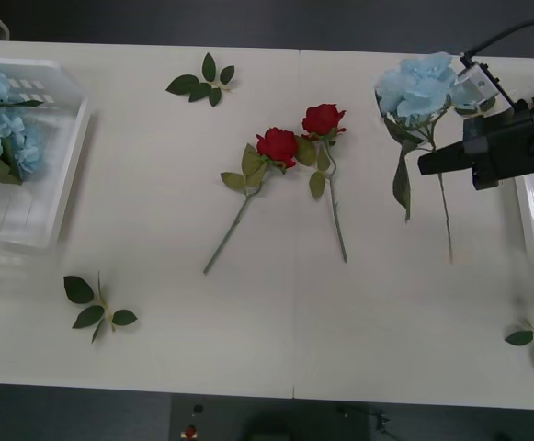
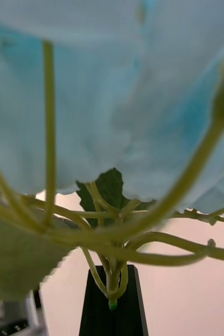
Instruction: Put the red flowers into the right box and the blue flowers into the left box
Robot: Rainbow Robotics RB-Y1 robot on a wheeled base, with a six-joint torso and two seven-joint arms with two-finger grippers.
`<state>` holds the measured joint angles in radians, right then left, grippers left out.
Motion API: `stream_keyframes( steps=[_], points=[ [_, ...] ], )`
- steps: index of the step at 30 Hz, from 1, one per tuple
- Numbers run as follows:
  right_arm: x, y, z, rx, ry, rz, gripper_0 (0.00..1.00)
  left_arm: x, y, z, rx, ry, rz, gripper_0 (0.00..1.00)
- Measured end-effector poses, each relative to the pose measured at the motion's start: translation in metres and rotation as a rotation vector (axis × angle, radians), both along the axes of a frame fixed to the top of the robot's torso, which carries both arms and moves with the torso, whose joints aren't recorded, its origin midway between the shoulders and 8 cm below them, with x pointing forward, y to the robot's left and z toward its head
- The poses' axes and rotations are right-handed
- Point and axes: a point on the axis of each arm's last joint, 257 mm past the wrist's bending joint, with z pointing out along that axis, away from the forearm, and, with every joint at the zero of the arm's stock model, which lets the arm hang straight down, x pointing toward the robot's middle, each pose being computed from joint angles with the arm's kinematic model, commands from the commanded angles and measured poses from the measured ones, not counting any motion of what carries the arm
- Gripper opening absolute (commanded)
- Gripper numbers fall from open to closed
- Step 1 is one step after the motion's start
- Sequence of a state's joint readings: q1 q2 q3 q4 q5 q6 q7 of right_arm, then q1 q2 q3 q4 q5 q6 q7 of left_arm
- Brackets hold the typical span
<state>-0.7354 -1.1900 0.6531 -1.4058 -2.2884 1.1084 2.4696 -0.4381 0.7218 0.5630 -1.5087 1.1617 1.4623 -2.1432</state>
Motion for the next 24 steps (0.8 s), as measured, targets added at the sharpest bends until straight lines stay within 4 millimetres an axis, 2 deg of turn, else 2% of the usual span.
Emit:
stream_keyframes(
  steps=[2,6,9,11,16,24],
  points=[
    [-0.006,0.022,0.010,0.076,0.004,0.008,0.00,-0.007,-0.041,-0.010,-0.042,0.018,-0.125,1.00],
    [-0.012,0.058,0.019,0.205,0.029,-0.004,0.00,-0.042,-0.118,-0.049,-0.155,0.143,-0.390,1.00],
    [-0.011,0.079,0.024,0.287,0.060,-0.018,0.00,-0.057,-0.161,-0.075,-0.262,0.205,-0.510,1.00],
    [-0.009,0.094,0.028,0.339,0.080,-0.026,0.00,-0.065,-0.182,-0.089,-0.291,0.190,-0.604,1.00],
    [-0.012,0.127,0.033,0.410,0.100,-0.006,0.00,-0.095,-0.226,-0.107,-0.345,0.109,-0.847,1.00],
    [-0.023,0.161,0.042,0.479,0.128,0.027,0.00,-0.129,-0.296,-0.122,-0.596,0.180,-0.958,1.00]
  ],
)
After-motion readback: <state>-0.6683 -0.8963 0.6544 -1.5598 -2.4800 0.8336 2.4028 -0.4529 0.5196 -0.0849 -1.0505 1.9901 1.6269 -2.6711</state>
